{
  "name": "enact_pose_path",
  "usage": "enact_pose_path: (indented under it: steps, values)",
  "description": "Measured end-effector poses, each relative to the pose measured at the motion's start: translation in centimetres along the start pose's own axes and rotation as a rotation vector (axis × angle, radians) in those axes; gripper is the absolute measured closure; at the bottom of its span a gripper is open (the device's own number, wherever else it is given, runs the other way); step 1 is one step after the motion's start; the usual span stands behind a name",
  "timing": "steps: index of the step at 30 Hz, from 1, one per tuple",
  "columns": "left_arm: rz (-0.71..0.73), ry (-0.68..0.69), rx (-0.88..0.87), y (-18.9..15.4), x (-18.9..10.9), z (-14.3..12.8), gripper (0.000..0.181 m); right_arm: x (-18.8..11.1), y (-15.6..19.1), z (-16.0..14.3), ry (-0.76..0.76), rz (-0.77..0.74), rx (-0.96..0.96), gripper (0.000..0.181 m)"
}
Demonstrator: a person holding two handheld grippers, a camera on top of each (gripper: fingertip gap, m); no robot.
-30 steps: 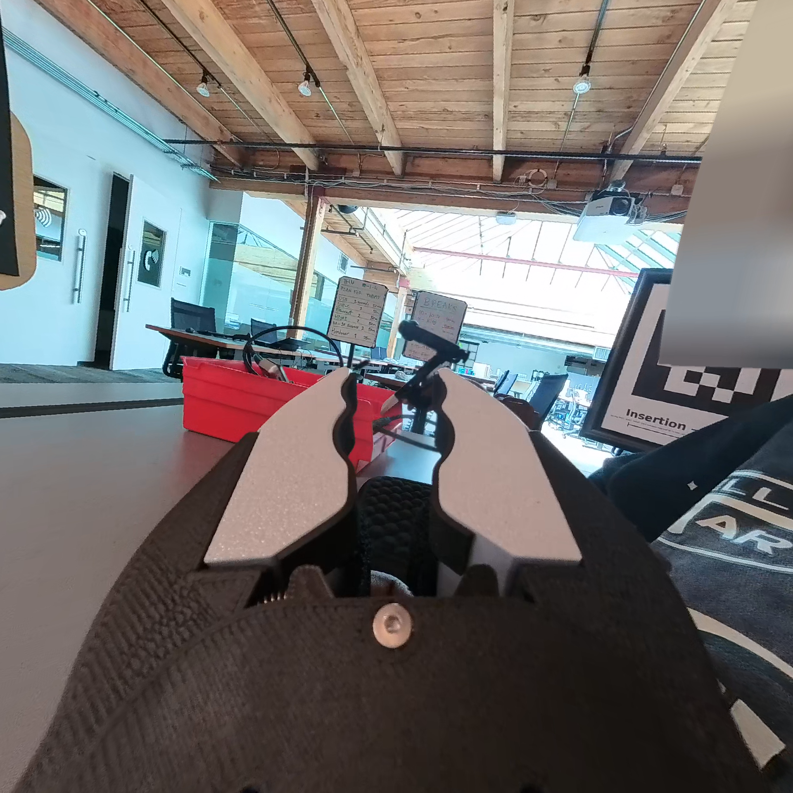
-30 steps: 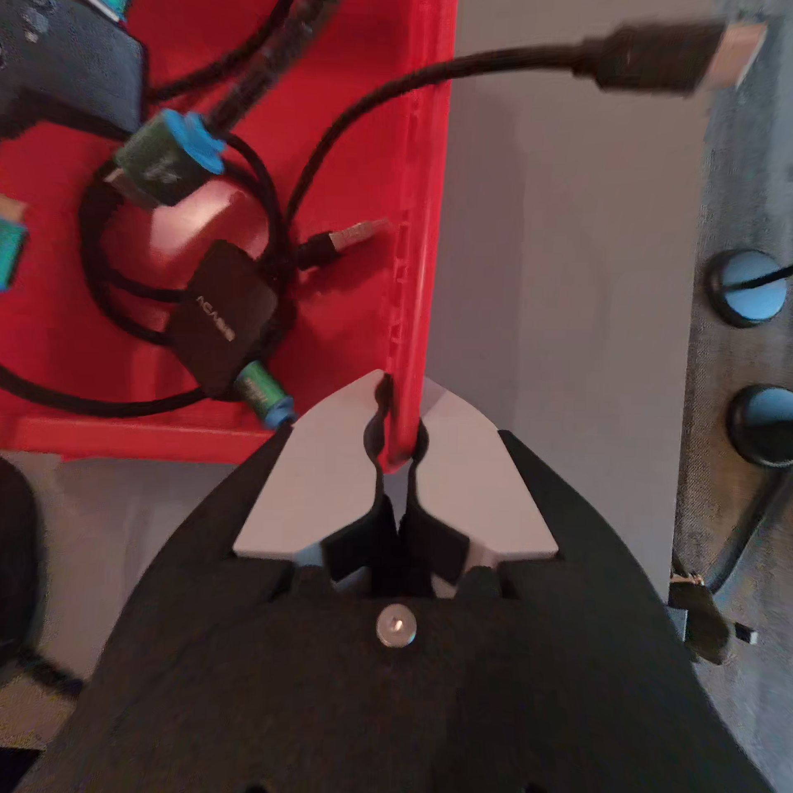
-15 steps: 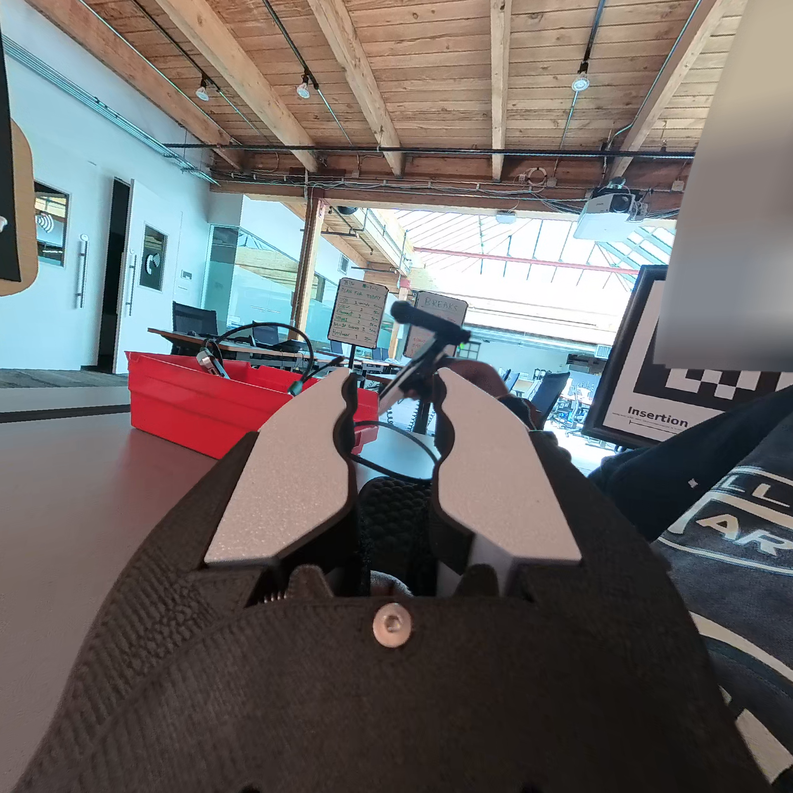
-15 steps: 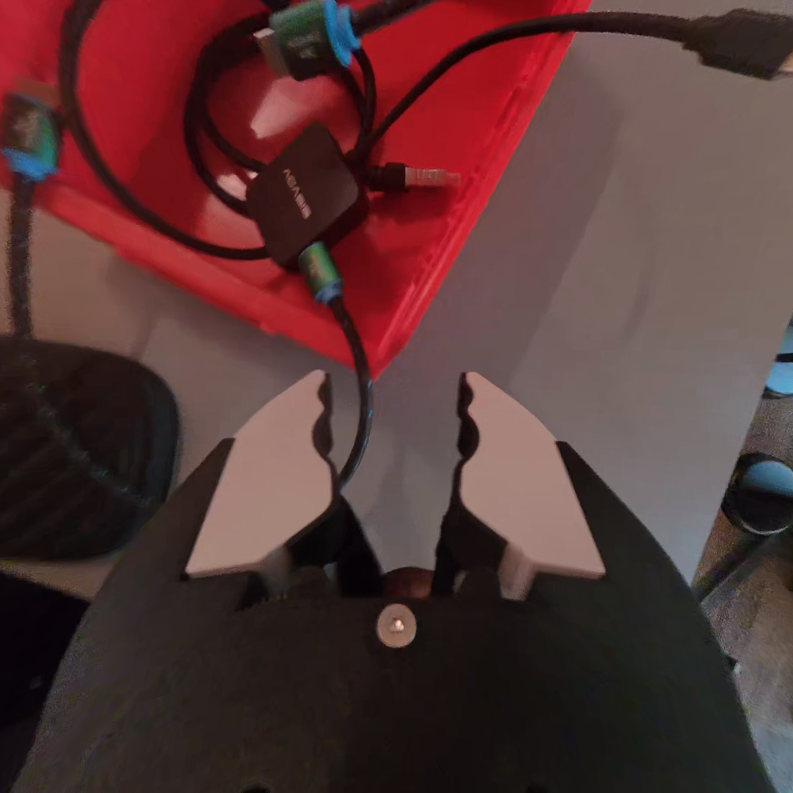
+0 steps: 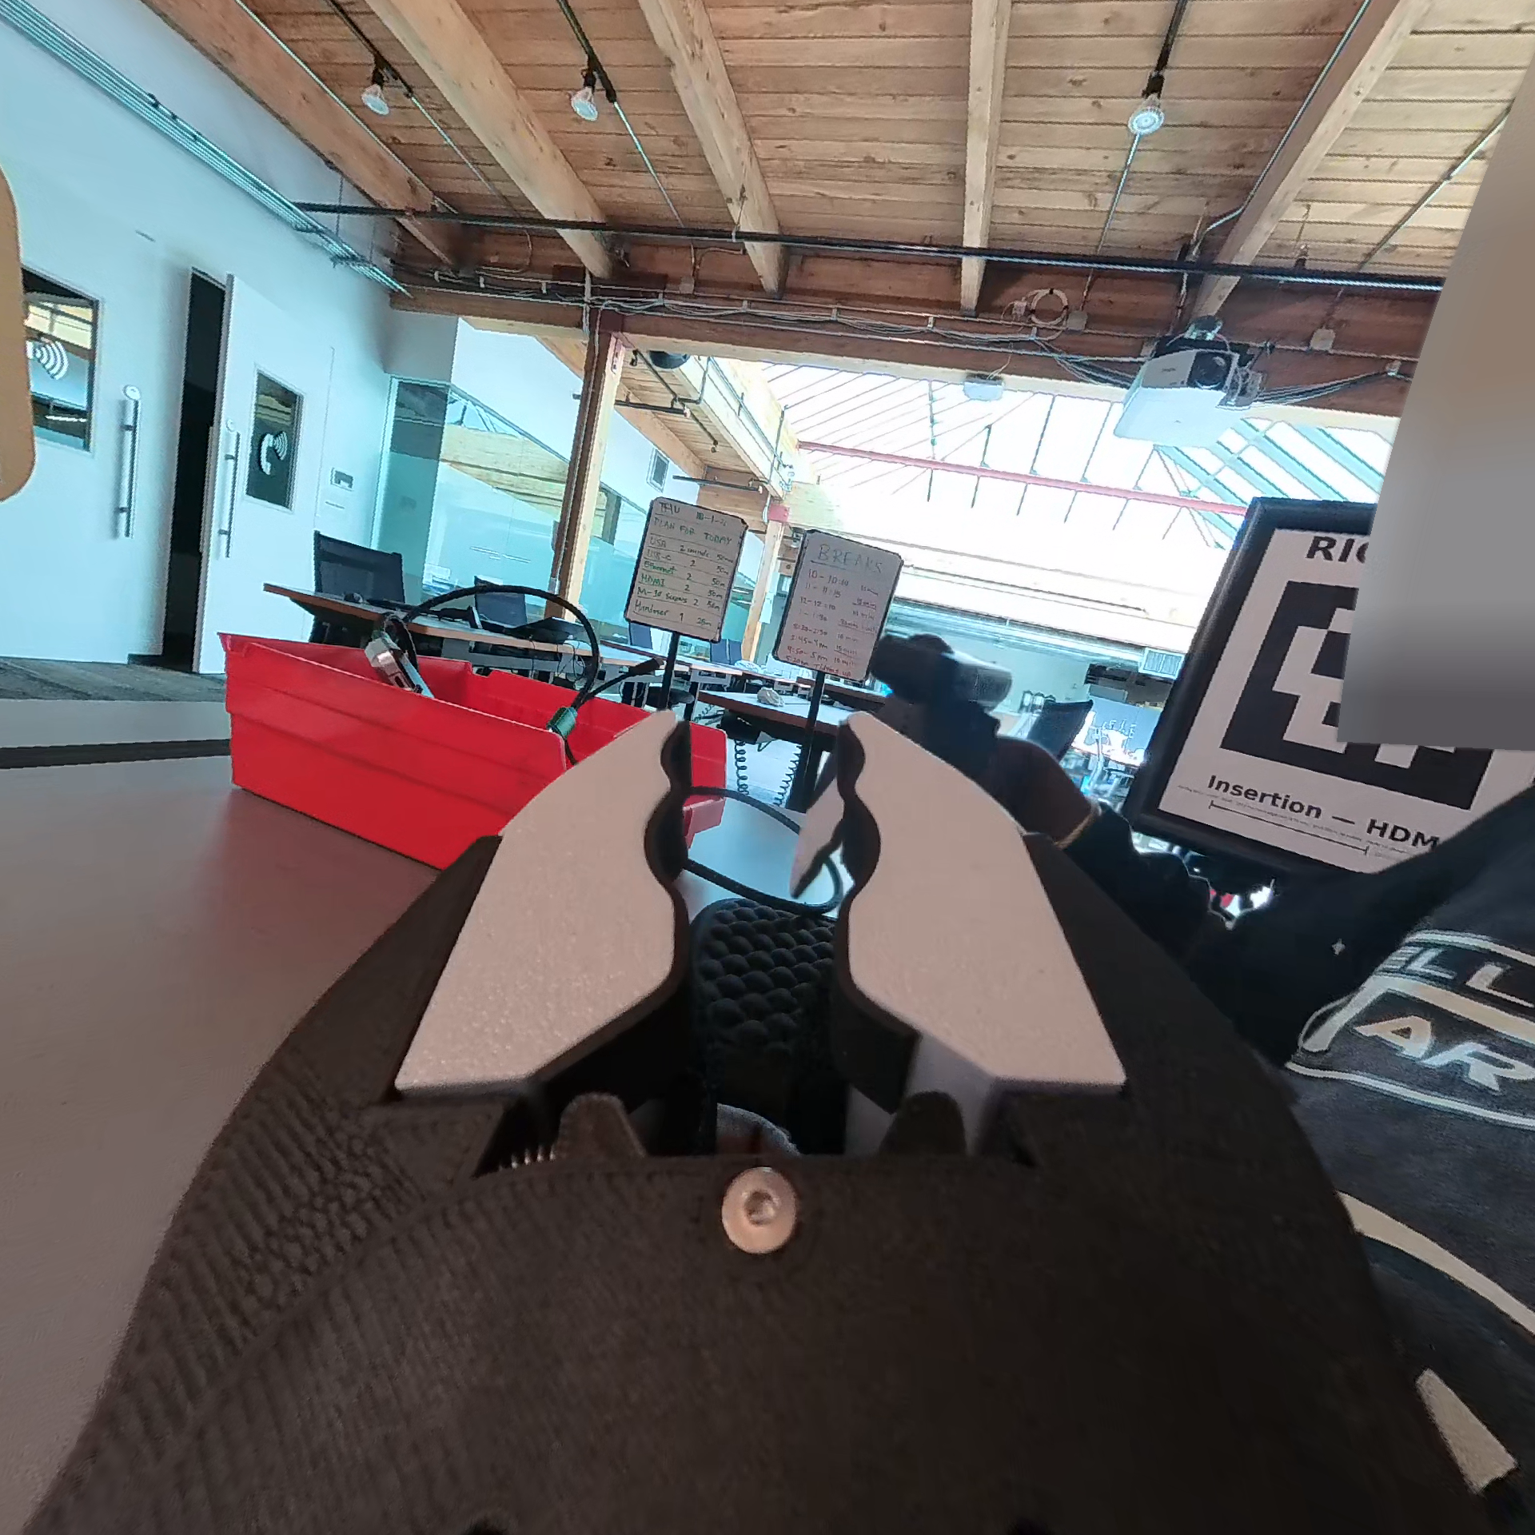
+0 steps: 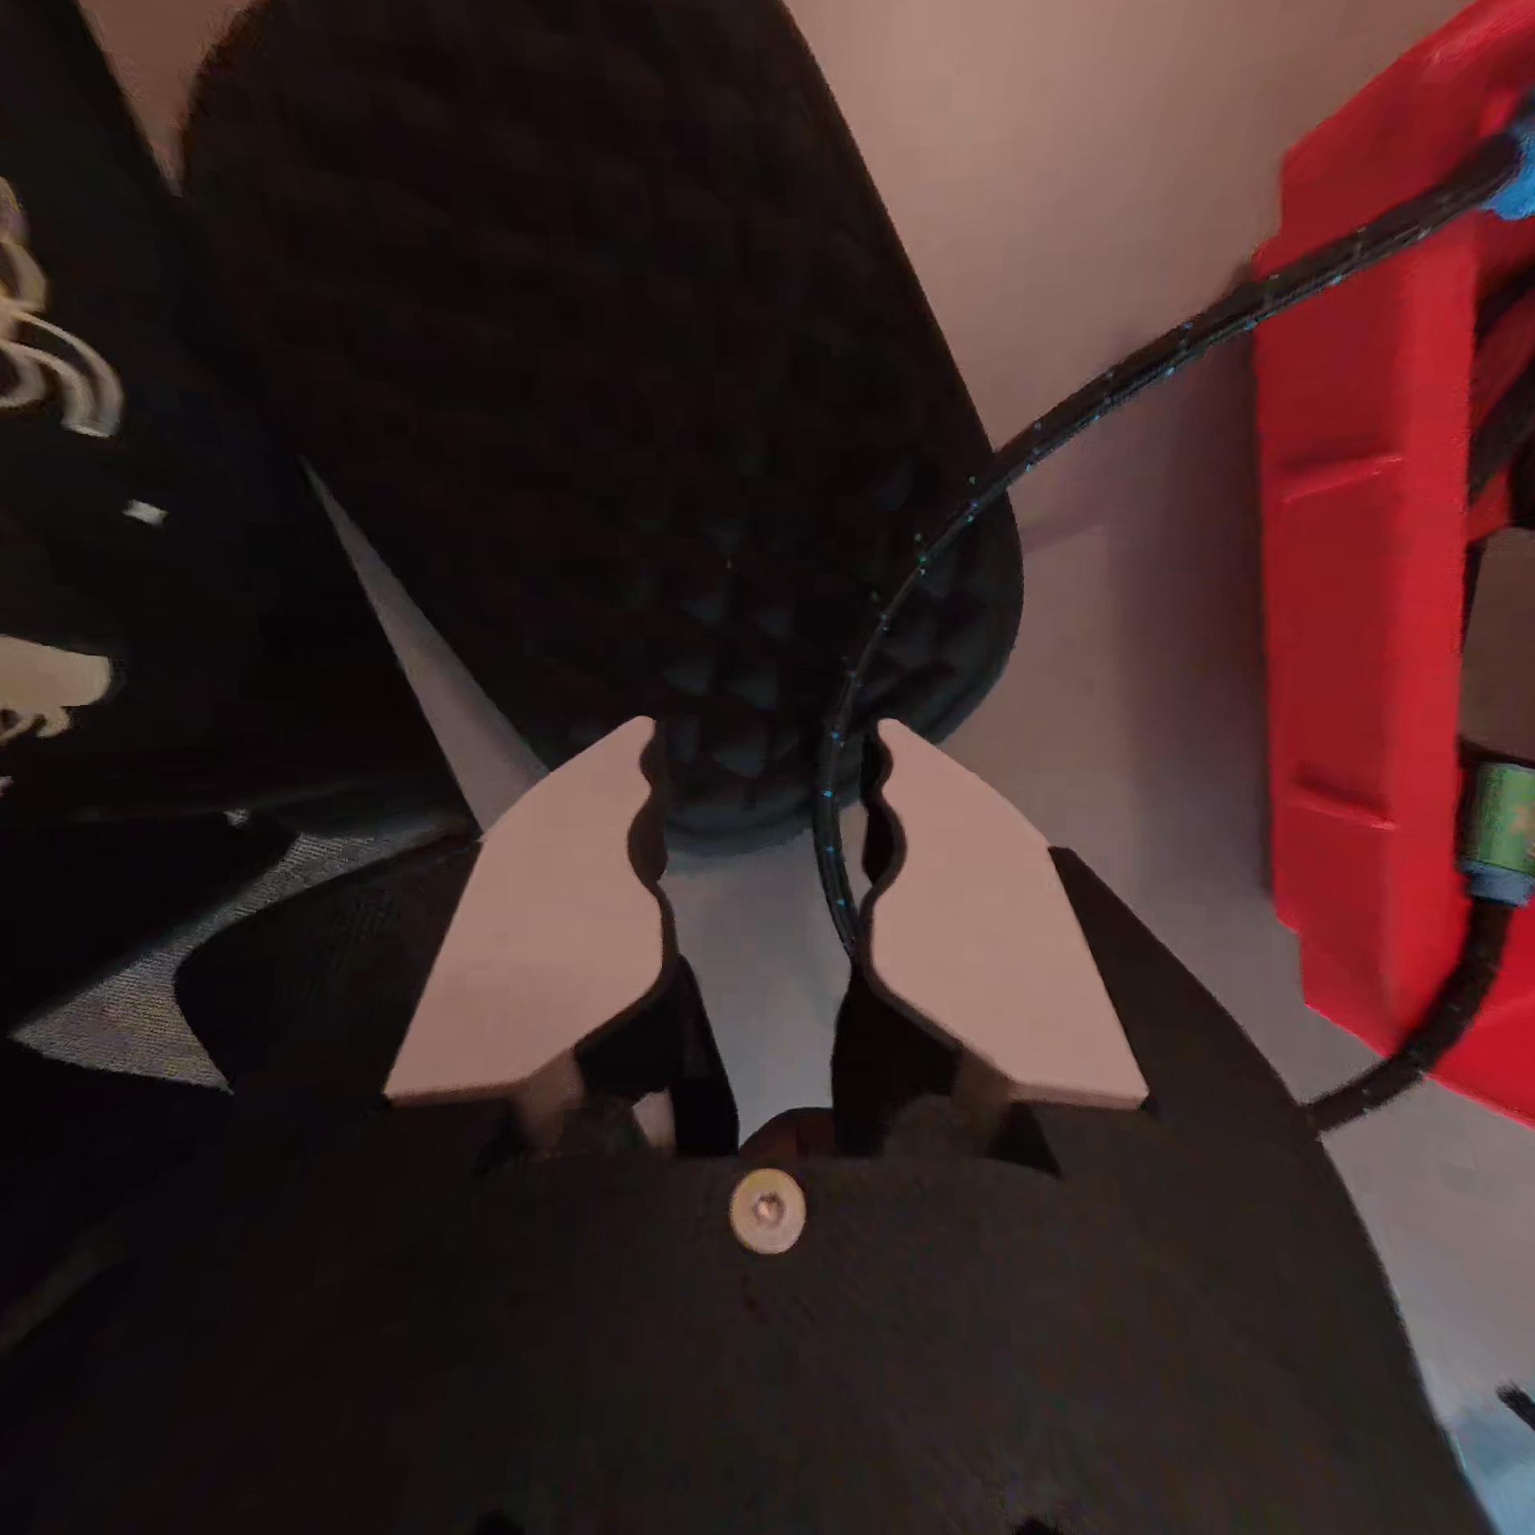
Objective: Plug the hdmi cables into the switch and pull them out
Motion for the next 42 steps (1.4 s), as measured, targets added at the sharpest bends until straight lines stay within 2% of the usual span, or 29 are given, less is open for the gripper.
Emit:
enact_pose_path:
  steps: [1, 3, 5, 8, 11, 14, 15, 16, 18, 20, 21, 22, 24, 27, 32, 35, 37, 39, 42]
  values:
    - [0.000, 0.001, 0.000, 0.0, 0.0, 0.0, 0.148, -0.1, 0.1, -0.1, -0.027, 0.019, -0.006, 0.142]
    - [0.001, 0.003, 0.003, 0.0, 0.0, 0.0, 0.148, -0.4, -0.5, -0.2, -0.071, -0.033, -0.041, 0.175]
    - [0.001, 0.004, 0.003, 0.0, 0.0, 0.0, 0.148, -0.3, -1.1, -0.5, -0.051, -0.031, -0.070, 0.175]
    - [0.001, 0.005, 0.000, 0.0, 0.0, 0.0, 0.148, -1.4, -1.4, 0.7, -0.168, 0.006, -0.100, 0.175]
    - [0.000, 0.007, -0.004, 0.0, 0.1, 0.0, 0.148, -5.7, -2.1, 3.1, -0.419, -0.015, -0.113, 0.178]
    - [-0.006, 0.011, -0.006, 0.0, 0.1, -0.1, 0.148, -12.0, -5.1, 6.0, -0.718, -0.191, -0.044, 0.181]
    - [-0.006, 0.012, -0.005, 0.0, 0.2, -0.1, 0.148, -13.7, -6.4, 6.9, -0.774, -0.211, -0.018, 0.181]
    - [-0.006, 0.012, -0.004, 0.0, 0.2, -0.1, 0.148, -14.6, -7.6, 7.8, -0.778, -0.216, 0.007, 0.181]
    - [-0.007, 0.013, -0.004, 0.0, 0.2, -0.1, 0.148, -14.6, -10.0, 9.6, -0.680, -0.219, 0.017, 0.181]
    - [-0.006, 0.007, -0.003, 0.0, 0.1, -0.1, 0.148, -13.5, -9.5, 11.2, -0.663, -0.089, -0.139, 0.178]
    - [-0.003, 0.001, -0.001, 0.0, 0.1, 0.0, 0.148, -12.6, -8.6, 11.3, -0.632, -0.036, -0.198, 0.168]
    - [-0.001, -0.004, -0.002, 0.0, 0.0, 0.0, 0.148, -11.6, -7.8, 11.0, -0.557, -0.017, -0.238, 0.148]
    - [0.000, -0.008, -0.006, 0.0, 0.0, 0.0, 0.148, -9.2, -6.0, 9.0, -0.372, -0.016, -0.338, 0.131]
    - [-0.003, -0.002, 0.002, -0.1, 0.0, 0.0, 0.148, -6.4, -3.7, 4.9, -0.236, -0.060, -0.480, 0.132]
    - [-0.005, 0.012, 0.008, -0.1, 0.1, -0.1, 0.148, -3.0, -3.0, -1.7, -0.015, -0.230, -0.458, 0.132]
    - [-0.005, 0.021, -0.009, 0.0, 0.2, -0.2, 0.148, -0.9, -2.7, -3.5, -0.028, -0.298, -0.464, 0.136]
    - [-0.009, 0.025, -0.017, 0.1, 0.3, -0.2, 0.148, -0.3, -2.8, -3.6, -0.070, -0.404, -0.529, 0.160]
    - [-0.013, 0.027, -0.019, 0.1, 0.3, -0.2, 0.148, -1.2, -2.8, -2.8, -0.158, -0.441, -0.538, 0.171]
    - [-0.017, 0.025, -0.015, 0.0, 0.3, -0.2, 0.148, -5.0, -3.8, -0.5, -0.343, -0.428, -0.453, 0.173]
Point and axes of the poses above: each gripper's, where its closed fingertips meet, x out along the fingers, z out of its top, y = z × x across the jaws, the point moved 7 cm from there along -x, back along the fingers, and after that the axes turned 14 degrees about x, right-handed, at the moved point
